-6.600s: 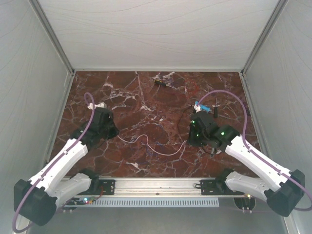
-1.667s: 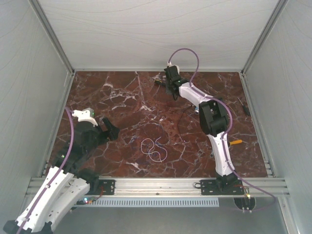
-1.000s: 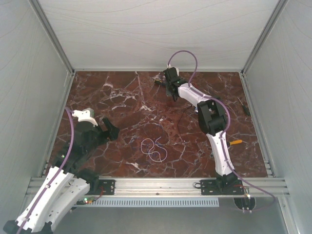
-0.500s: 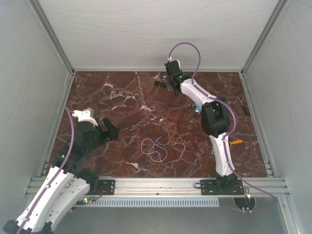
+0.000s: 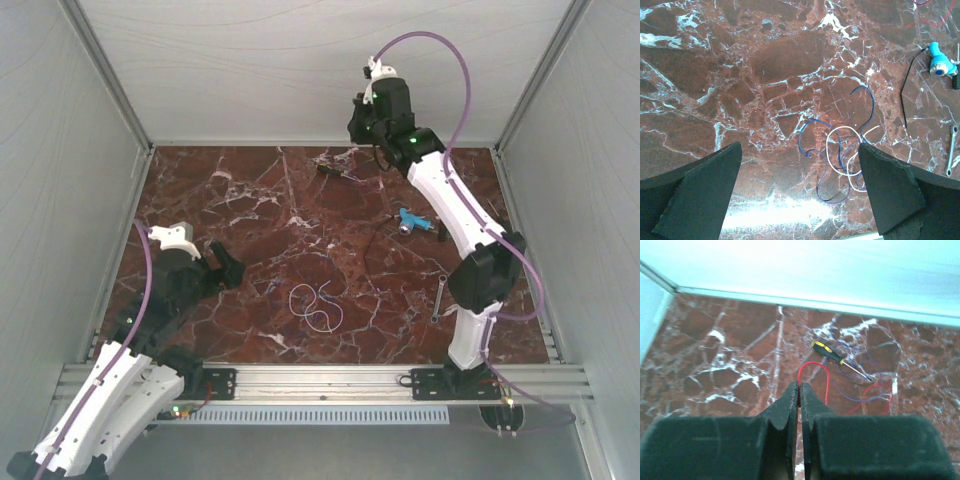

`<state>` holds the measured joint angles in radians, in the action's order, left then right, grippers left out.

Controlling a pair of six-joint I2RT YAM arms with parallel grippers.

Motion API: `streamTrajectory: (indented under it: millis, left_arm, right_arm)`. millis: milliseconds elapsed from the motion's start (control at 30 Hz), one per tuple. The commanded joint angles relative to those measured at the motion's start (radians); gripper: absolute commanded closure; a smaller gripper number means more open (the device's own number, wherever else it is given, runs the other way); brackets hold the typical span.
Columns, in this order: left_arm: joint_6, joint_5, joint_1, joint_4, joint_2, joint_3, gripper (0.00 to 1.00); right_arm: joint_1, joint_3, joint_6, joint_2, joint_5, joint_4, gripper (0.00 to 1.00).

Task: Zip-tie the wires
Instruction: Pick up the cable at the center of the board.

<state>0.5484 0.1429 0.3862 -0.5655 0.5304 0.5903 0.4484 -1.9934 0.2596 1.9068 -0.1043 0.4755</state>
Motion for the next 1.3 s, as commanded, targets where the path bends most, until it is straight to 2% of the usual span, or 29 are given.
streamTrajectory:
  millis: [0,300,500,700,833,933,1133,1267]
  left_arm:
    - [-0.021,0.009,-0.001,0.035,-0.009,0.01,0.0]
    - [-0.024,-0.001,0.0,0.038,-0.014,0.008,0.0]
    - [-0.056,-0.04,-0.001,0.066,-0.024,-0.003,0.0]
    - [-0.105,-0.125,-0.001,0.162,-0.036,0.016,0.0]
    - [-0.052,-0.23,-0.001,0.432,-0.087,-0.104,0.0]
    - [0.0,-0.259,-0.001,0.65,-0.092,-0.211,0.0]
    - [-0.073,-0.397,0.0,1.08,0.038,-0.366,0.04]
    - [-0.1,-0.369,0.0,1.387,0.139,-0.463,0.05]
  right_arm:
    - [0.004,-0.027,0.014,-0.111,0.134,-0.079,1.0]
    - [0.056,0.021,0.008,-0.278,0.288,-0.249,1.0]
    - [0.093,0.019,0.03,-0.322,0.366,-0.29,1.0]
    - [0.135,0.012,0.074,-0.329,0.423,-0.318,1.0]
    - [0.168,0.006,0.092,-0.329,0.445,-0.322,1.0]
    - [0.191,0.002,0.103,-0.335,0.45,-0.313,1.0]
    - [0.246,0.027,0.121,-0.374,0.466,-0.299,1.0]
    - [0.286,0.054,0.119,-0.404,0.464,-0.311,1.0]
